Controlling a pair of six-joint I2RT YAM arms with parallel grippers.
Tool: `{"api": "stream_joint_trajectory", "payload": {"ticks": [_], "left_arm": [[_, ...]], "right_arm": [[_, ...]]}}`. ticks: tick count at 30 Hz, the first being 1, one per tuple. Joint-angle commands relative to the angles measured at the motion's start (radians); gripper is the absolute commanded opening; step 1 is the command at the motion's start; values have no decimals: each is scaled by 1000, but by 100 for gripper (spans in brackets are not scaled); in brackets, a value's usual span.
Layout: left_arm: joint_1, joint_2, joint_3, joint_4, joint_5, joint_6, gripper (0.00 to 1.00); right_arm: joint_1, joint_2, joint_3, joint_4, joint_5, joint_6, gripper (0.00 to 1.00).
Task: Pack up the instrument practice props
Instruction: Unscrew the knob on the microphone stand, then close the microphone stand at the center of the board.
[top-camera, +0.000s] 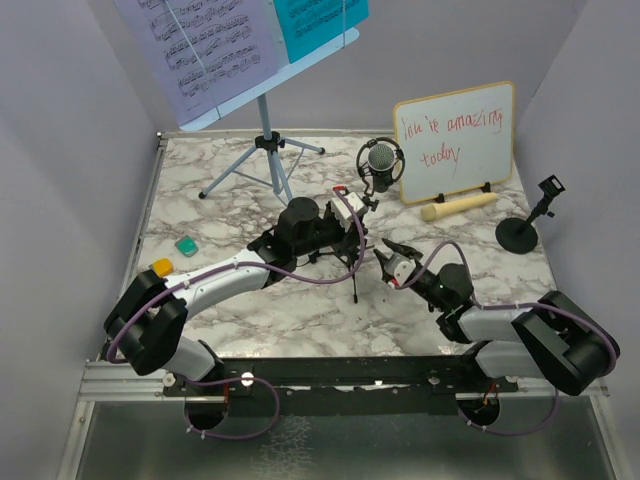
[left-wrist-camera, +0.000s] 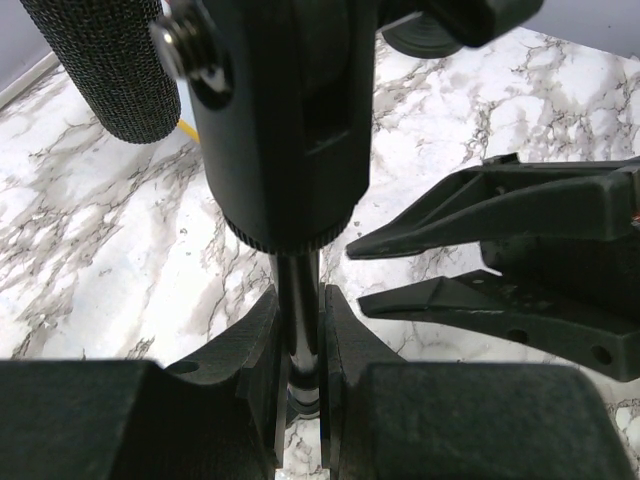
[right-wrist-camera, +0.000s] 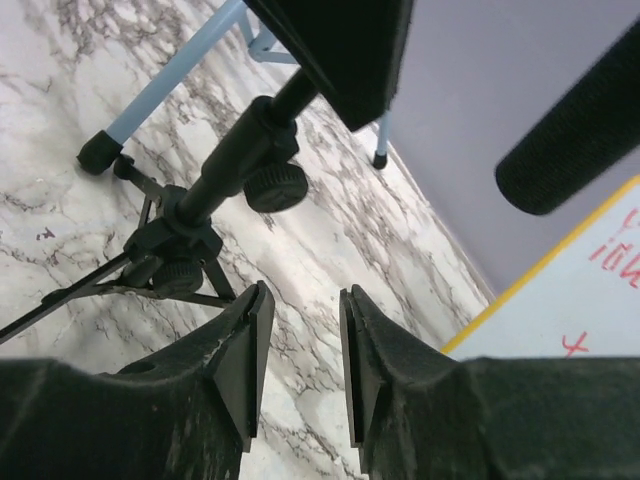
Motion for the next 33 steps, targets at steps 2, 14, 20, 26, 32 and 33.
{"api": "stream_joint_trajectory", "payload": {"ticks": [2,14,20,26,32,33], "left_arm": [[-8,-36,-2,32,44,4,0],[-7,-29,-9,36,64,17,0],[-7,-28,-18,45,76,21,0],[-8,-32,-25,55,92,25,0],[-8,-45,-33,66,99,29,0],[-8,-47,-34,68,100,28,0]], "right_arm": [[2,-80,-89,185,114,215,45],[1,-430,12,-124,95,585,56],[2,-388,150,-172,-32,677,57],[2,-260,264,-145,-81,738,57],[1,-192,311,-106,-53,816,56],[1,-185,318,-100,-48,829,55]]}}
